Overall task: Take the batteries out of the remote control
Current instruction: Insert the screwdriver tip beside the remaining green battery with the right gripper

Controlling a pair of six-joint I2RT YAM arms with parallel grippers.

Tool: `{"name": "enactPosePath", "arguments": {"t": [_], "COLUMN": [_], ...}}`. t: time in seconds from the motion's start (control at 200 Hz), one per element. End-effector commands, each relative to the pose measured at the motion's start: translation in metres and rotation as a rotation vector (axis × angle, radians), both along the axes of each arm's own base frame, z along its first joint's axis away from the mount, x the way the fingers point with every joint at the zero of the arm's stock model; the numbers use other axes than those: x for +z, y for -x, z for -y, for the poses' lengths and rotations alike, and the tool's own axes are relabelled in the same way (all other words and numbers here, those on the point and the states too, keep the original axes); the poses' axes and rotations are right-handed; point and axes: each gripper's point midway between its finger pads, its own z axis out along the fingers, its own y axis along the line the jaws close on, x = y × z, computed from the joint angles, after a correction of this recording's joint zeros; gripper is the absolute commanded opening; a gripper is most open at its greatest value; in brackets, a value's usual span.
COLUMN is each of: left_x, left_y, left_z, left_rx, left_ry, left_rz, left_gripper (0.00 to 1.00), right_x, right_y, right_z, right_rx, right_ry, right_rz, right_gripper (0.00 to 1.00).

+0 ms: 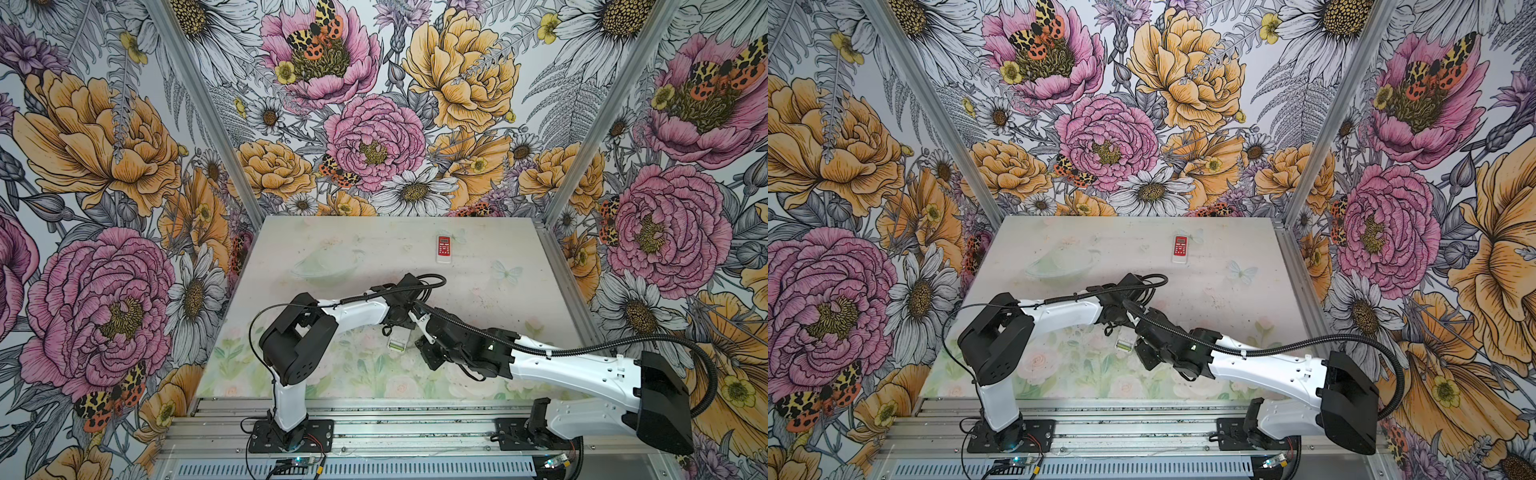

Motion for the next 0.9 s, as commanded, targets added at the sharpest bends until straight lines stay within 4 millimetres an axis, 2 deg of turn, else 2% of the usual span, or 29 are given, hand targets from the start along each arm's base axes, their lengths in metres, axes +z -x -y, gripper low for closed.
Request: {"name": "enactPosePath", "arguments": {"t": [0.0, 0.345, 0.5, 0.896], "left_x": [0.024, 0.022, 0.022, 0.024], "left_y": [-0.008, -0.01, -0.011, -0.013], "left_z": [0.014, 0.012, 0.012, 0.011], "left_rx": [-0.026, -0.017, -0.02, -0.02], "left_ry": [0.069, 0.067, 0.07, 0.076], "left_rz": [0.054, 0.051, 0.051, 0.052], "left_gripper": [0.14, 0.14, 0.14, 0.14], "right_x": [0.028, 0.042, 0.033, 0.018], "right_y": [-0.006, -0.005, -0.004, -0.007], "right_z": [-0.012, -0.012, -0.008, -0.015], "right_rx": [0.009, 0.004, -0.001, 0.008], "right_ry": [-0.071, -0.102, -0.078, -0.025], "right_rz": [0.056, 0.066, 0.052, 0.036], "right_gripper": [0.0, 0.0, 0.0, 0.0]}}
